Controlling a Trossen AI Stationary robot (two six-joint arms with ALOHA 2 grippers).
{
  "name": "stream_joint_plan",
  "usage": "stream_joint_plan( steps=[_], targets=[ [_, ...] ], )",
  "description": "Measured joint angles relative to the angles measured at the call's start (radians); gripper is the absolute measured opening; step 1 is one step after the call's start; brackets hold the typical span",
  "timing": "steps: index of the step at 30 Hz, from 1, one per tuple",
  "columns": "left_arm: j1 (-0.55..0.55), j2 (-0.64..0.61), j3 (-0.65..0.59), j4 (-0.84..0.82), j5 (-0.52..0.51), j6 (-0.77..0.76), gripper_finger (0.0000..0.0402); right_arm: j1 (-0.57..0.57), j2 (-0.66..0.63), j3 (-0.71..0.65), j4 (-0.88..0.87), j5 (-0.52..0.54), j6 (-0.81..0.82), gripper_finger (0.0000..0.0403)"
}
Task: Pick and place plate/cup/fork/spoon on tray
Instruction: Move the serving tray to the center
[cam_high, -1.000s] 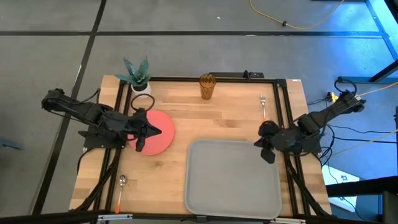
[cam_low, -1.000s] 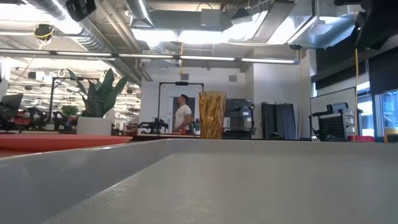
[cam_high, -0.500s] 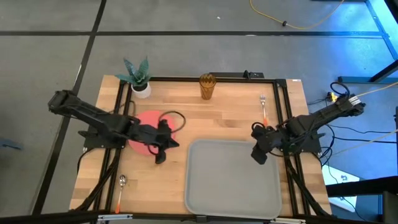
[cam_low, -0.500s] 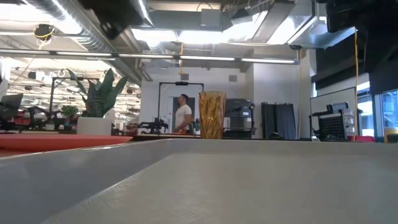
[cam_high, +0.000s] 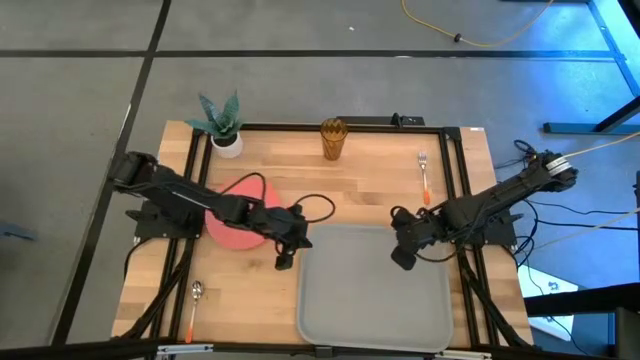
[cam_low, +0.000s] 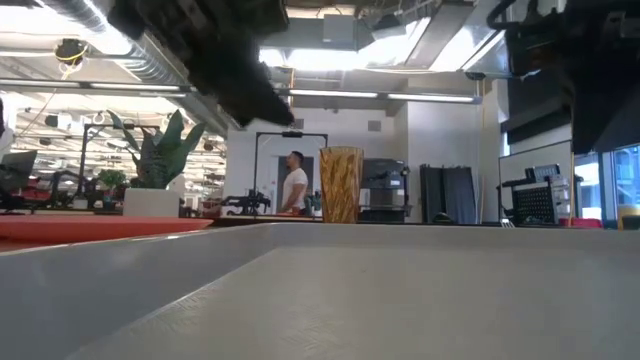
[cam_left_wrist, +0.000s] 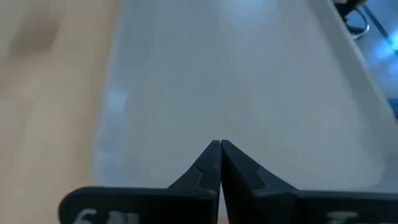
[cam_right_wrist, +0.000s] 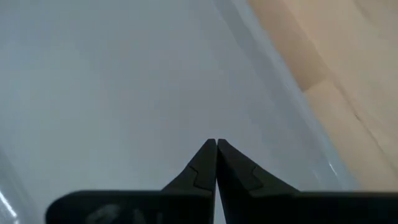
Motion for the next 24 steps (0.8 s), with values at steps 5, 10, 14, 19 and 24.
stream_joint_plan(
  steps=[5,10,14,19,24],
  targets=[
    [0.006,0.107,0.0,0.071,0.015,0.0,0.0,0.0,0.097,0.0,0.066,0.0,0.019,0.0014],
    [0.006,0.183,0.0,0.116,0.013,0.0,0.0,0.0,0.195,0.0,0.106,0.0,0.026,0.0014],
    [0.006,0.204,0.001,0.125,-0.037,0.0,0.0,0.0,0.254,0.0,0.187,0.007,0.008,0.0014],
    [0.007,0.221,0.002,0.121,-0.072,-0.003,0.0,-0.003,0.314,0.0,0.269,0.053,-0.028,0.0014],
    [0.009,0.239,0.002,0.115,-0.145,-0.007,0.0,-0.023,0.366,0.0,0.281,0.054,-0.031,0.0014]
  ],
)
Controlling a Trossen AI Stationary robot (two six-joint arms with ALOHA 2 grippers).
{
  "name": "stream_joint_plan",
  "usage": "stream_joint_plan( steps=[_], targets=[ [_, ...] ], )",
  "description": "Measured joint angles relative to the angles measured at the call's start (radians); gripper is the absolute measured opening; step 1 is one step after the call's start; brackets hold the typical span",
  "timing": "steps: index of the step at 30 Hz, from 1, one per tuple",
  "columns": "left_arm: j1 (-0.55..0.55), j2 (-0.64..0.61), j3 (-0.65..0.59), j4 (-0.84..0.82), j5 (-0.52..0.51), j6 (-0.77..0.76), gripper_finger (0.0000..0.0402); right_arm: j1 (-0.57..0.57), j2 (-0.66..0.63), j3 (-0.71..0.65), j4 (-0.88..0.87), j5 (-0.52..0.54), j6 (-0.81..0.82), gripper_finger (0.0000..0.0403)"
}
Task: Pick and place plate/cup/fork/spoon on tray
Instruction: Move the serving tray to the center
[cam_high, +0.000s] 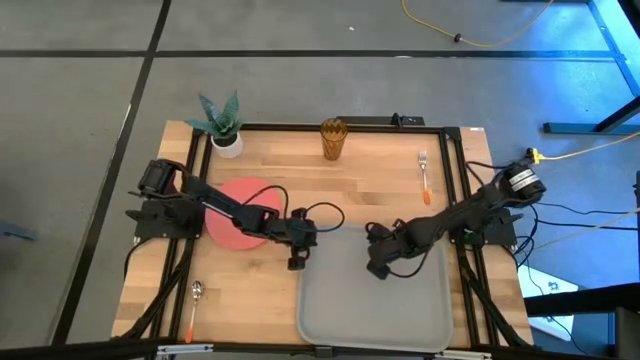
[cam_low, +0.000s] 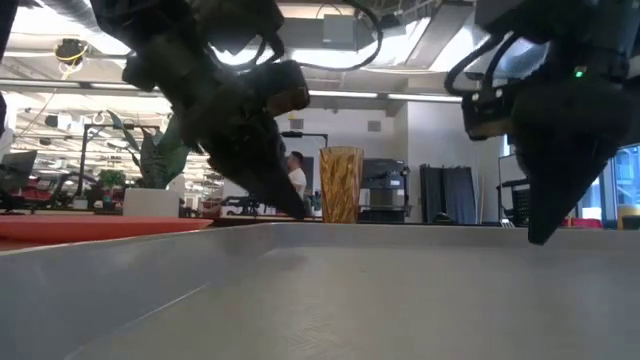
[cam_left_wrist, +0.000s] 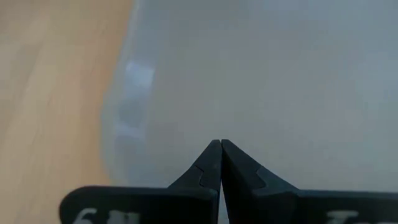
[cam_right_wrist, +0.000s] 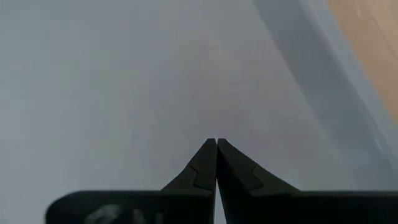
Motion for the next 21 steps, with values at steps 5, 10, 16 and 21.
stream_joint_plan(
  steps=[5,10,16,21],
  targets=[
    [0.0,0.001,-0.002,-0.006,-0.041,0.0,0.0,-0.022,0.039,0.0,0.019,0.002,-0.034,0.0014],
    [0.001,0.001,-0.002,-0.022,-0.087,-0.001,0.0,-0.043,0.059,0.003,0.067,0.056,-0.074,0.0014],
    [0.004,0.001,-0.002,-0.037,-0.103,-0.002,0.0,-0.072,0.063,0.0,0.104,0.135,-0.11,0.0014],
    [0.024,0.001,-0.002,-0.059,-0.1,-0.002,0.0,-0.097,0.063,0.0,0.106,0.138,-0.131,0.0014]
  ],
)
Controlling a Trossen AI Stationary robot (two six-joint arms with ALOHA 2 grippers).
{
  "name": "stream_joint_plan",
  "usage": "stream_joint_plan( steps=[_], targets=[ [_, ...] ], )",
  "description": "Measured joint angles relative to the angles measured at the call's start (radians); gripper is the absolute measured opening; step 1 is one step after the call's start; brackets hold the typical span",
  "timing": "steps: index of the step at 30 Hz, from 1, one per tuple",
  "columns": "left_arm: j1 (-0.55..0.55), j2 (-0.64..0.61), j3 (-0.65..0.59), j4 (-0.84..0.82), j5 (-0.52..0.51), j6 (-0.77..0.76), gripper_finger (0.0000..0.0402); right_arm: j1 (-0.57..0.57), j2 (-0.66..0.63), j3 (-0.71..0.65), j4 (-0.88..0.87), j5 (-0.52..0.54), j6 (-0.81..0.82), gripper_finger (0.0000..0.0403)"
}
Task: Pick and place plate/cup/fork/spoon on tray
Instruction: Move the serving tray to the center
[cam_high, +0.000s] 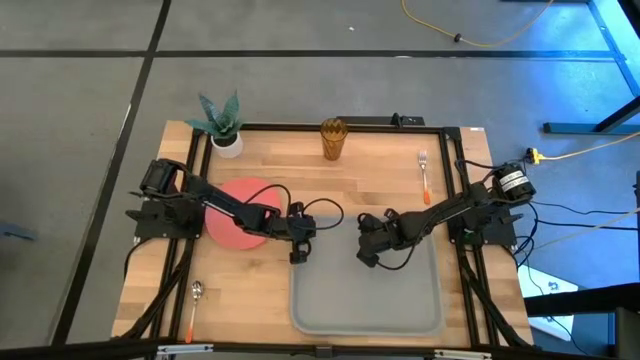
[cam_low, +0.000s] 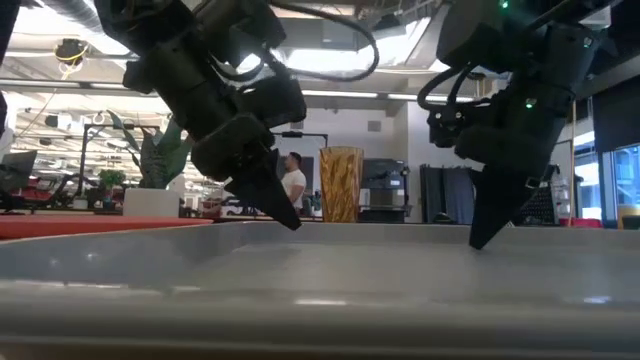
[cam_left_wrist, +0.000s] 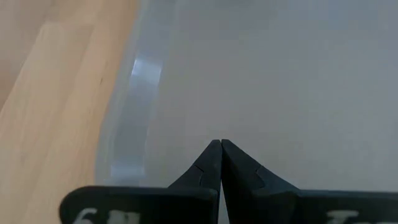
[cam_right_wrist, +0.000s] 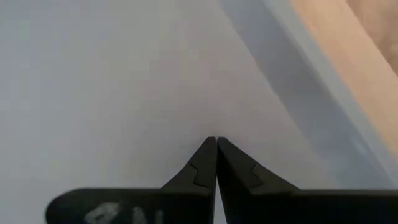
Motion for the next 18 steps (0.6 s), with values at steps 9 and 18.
stream_joint_plan(
  steps=[9,18],
  targets=[
    [0.041,0.009,0.0,-0.058,0.007,-0.01,0.0,-0.004,0.0,0.0,0.005,0.001,-0.004,0.0014],
    [0.059,0.019,0.001,-0.076,-0.006,-0.026,0.0,-0.004,0.0,0.0,0.016,0.0,-0.027,0.0014]
  ],
)
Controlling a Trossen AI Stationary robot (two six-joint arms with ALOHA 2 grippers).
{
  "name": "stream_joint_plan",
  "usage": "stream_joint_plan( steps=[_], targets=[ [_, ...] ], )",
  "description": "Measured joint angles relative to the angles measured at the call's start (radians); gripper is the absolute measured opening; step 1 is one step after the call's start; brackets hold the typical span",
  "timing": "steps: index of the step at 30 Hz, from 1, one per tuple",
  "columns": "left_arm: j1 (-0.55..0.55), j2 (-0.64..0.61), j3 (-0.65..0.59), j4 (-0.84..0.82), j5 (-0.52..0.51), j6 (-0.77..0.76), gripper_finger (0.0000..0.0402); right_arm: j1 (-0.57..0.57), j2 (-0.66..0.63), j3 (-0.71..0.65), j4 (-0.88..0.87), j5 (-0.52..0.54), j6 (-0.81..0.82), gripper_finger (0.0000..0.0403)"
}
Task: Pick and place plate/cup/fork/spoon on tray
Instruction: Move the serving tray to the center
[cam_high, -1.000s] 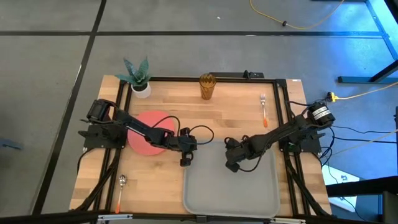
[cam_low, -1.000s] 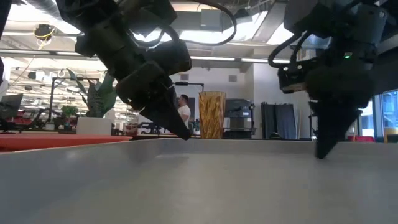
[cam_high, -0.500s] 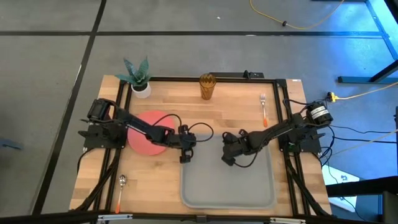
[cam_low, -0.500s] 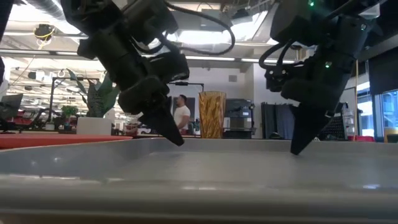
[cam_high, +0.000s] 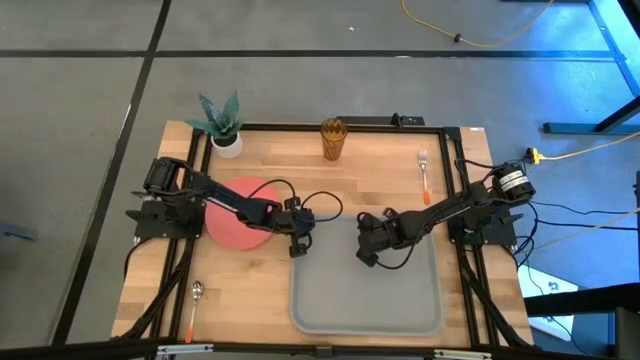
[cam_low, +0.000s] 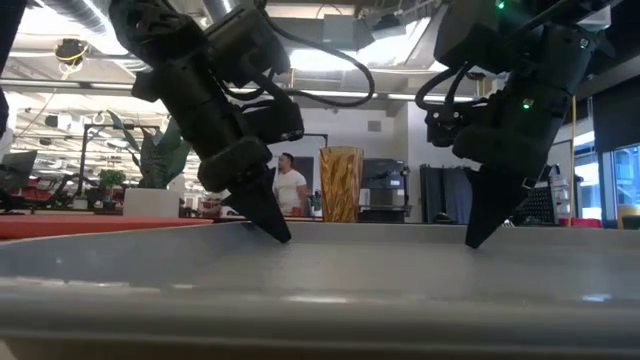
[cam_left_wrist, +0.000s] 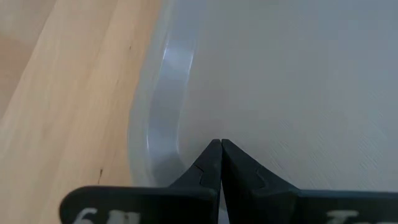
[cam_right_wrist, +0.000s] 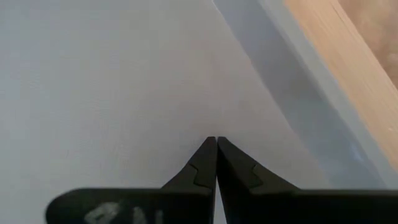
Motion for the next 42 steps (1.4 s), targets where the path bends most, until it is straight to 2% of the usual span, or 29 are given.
stream_joint_plan(
  steps=[8,20,28,39,42],
  targets=[
    [0.01,0.0,0.0,-0.004,-0.074,-0.011,0.0,-0.001,0.0,0.0,0.005,0.025,-0.023,0.0014],
    [0.066,0.0,-0.001,-0.07,-0.194,-0.105,0.0,-0.001,0.0,0.0,0.005,0.147,-0.029,0.0014],
    [0.104,0.0,-0.001,-0.091,-0.238,-0.131,0.0,-0.001,-0.001,0.0,0.004,0.151,-0.032,0.0014],
    [0.058,-0.046,-0.003,-0.063,-0.213,-0.097,0.0,0.03,-0.003,0.031,0.039,0.174,-0.104,0.0014],
    [0.045,-0.061,0.009,-0.046,-0.15,-0.066,0.0,0.046,-0.003,0.052,0.038,0.175,-0.126,0.0014]
  ],
)
